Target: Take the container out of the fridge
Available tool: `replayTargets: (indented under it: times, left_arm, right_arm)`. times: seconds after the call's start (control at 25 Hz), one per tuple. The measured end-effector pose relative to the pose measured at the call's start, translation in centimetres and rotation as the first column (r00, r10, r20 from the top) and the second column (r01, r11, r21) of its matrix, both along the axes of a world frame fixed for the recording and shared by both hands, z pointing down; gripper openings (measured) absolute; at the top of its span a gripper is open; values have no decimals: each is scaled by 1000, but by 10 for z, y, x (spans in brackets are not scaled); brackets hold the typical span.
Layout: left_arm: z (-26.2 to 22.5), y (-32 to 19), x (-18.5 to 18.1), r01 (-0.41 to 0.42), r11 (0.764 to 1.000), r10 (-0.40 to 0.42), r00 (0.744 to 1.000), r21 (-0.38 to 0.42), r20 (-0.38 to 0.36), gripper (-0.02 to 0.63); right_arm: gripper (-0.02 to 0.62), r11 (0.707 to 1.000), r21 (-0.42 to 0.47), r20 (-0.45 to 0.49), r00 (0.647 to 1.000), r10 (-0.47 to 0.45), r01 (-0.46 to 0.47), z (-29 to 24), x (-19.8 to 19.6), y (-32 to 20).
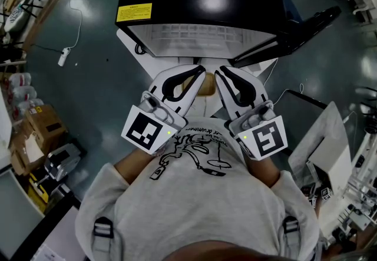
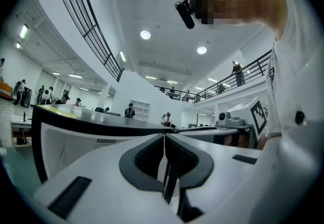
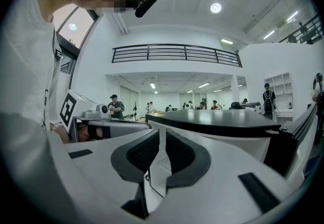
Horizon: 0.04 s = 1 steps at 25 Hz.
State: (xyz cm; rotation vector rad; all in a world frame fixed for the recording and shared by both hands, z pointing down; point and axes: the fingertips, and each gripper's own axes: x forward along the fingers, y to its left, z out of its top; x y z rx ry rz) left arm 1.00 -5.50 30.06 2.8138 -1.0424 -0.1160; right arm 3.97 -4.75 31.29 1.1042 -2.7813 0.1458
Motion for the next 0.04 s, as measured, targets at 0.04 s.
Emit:
replayTargets:
  times: [0.04]
  left_arm:
    - [0, 0, 0, 0, 1000, 0, 1000, -1, 0, 21]
  right_arm:
    - [58, 1000, -1, 0, 1000, 0, 0, 0, 0, 0]
